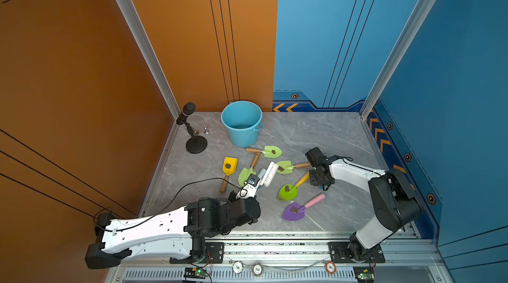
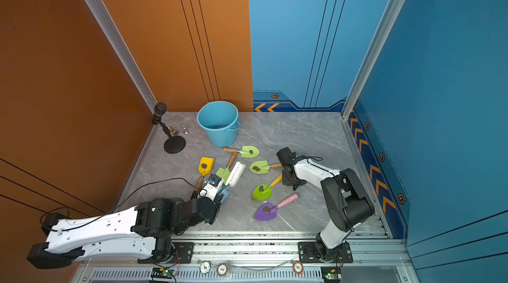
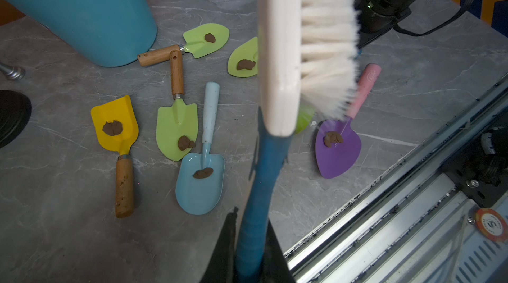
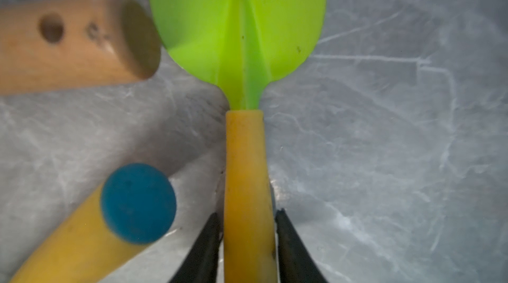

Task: Brush the soil off the hand trowel and place it into the bucket
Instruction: Place the hand trowel at the center of the board, then adjust the brush.

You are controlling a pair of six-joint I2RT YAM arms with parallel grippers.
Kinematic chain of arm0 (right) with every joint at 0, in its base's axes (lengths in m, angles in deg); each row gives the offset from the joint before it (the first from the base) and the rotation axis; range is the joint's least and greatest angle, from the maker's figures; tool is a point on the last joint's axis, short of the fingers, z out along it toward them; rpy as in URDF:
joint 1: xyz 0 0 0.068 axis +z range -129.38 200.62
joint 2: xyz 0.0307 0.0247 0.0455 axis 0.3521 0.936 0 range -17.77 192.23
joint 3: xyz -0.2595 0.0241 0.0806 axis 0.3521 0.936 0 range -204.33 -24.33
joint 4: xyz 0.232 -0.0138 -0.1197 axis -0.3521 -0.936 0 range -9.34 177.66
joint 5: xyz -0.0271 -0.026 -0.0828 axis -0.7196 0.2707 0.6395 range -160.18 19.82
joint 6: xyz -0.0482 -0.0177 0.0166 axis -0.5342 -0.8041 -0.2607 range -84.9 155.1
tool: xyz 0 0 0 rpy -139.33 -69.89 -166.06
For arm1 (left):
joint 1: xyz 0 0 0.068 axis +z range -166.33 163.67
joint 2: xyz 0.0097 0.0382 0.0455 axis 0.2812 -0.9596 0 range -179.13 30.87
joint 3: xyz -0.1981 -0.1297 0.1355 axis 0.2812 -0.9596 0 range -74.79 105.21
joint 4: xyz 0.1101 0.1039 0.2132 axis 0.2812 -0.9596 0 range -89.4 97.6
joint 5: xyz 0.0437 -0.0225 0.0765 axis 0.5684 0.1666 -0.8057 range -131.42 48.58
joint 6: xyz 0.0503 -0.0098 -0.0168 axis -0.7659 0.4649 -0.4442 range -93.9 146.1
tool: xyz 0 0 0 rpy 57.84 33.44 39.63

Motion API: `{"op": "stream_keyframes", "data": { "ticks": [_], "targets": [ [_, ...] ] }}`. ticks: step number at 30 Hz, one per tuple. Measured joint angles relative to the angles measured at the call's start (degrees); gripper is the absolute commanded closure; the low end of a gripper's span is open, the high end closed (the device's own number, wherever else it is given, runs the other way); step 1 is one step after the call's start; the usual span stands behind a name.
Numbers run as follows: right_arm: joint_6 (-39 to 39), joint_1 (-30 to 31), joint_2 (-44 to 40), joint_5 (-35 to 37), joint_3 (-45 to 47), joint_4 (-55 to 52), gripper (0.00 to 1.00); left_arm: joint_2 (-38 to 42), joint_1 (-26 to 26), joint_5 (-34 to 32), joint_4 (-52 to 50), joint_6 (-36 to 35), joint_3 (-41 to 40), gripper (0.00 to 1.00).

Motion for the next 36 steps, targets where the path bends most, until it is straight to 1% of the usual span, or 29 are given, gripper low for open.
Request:
{"op": "stream_keyframes", "data": {
  "ticks": [2, 6, 9, 12, 13, 15, 17, 18, 19, 22, 24, 27, 30, 34, 36],
  "targets": [
    [0.28, -0.02, -0.02, 0.22, -0.04, 0.07, 0.44, 0.11, -0.07, -0.17, 0.02, 0.13, 0.00, 1.00],
    [0.55, -0.04, -1.73, -0.39, -0.04, -0.04, 0.37, 0.22, -0.37, -0.28, 0.00, 0.11, 0.00, 1.00],
    [0.52, -0.04, -6.38, -0.70, -0.39, -1.01, 0.35, 0.50, -0.35, -0.35, -0.11, -0.11, 0.04, 1.00],
    [0.76, -0.02, -13.73, -2.67, -1.97, -1.81, 0.31, 0.68, -0.35, -0.39, -0.55, -0.48, 0.22, 1.00],
    [0.98, 0.02, -16.85, -4.07, -2.25, -1.51, 0.29, 0.70, -0.35, -0.37, -0.63, -0.72, 0.24, 1.00],
    [1.90, 0.55, -23.08, -8.31, -2.16, -0.50, 0.22, 0.74, -0.22, -0.35, -0.87, -1.25, 0.33, 1.00],
    [3.48, 2.34, -29.79, -13.03, -1.27, 2.40, 0.14, 0.74, 0.24, -0.33, -0.98, -1.88, 0.42, 1.00],
    [4.00, 3.45, -32.20, -14.73, -0.61, 3.87, 0.13, 0.76, 0.52, -0.28, -0.98, -2.12, 0.46, 1.00],
    [4.98, 5.09, -35.04, -16.83, 0.22, 5.62, 0.11, 0.76, 0.94, -0.13, -0.98, -2.38, 0.46, 1.00],
    [8.07, 10.32, -41.13, -22.43, 3.78, 12.66, 0.02, 0.81, 2.93, 0.87, -1.33, -3.34, 0.98, 1.00],
    [10.86, 13.40, -43.50, -25.24, 6.91, 18.40, 0.01, 1.14, 4.55, 1.88, -1.31, -4.31, 1.44, 1.00],
    [13.92, 18.82, -43.32, -26.95, 9.09, 24.59, 0.00, 1.66, 7.43, 4.28, -1.03, -6.01, 1.97, 1.00],
    [15.17, 23.06, -40.35, -27.58, 8.81, 29.75, 0.00, 1.64, 10.84, 8.31, 0.28, -7.96, 2.16, 1.00],
    [15.93, 24.90, -33.33, -28.00, 5.16, 34.23, 0.00, 1.42, 15.32, 14.40, 1.66, -9.90, 2.16, 1.00],
    [15.93, 25.14, -29.83, -27.98, 2.75, 35.80, 0.01, 1.16, 16.57, 16.72, 2.19, -10.80, 2.16, 1.00]
  ]
}}
